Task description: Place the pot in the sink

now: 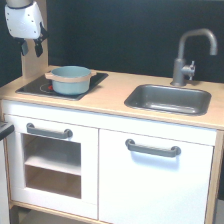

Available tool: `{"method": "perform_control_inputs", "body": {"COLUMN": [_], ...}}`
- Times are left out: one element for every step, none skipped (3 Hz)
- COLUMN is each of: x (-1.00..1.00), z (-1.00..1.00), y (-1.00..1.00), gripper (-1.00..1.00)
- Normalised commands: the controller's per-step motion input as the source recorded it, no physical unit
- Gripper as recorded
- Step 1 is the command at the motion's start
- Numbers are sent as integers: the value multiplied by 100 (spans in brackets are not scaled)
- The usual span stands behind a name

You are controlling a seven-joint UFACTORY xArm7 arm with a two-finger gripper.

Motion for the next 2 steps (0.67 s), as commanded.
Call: {"method": "perform_control_inputs", "body": {"x": [-1,8], "z": [-33,-40], "y": [9,8], "gripper": [100,100]}}
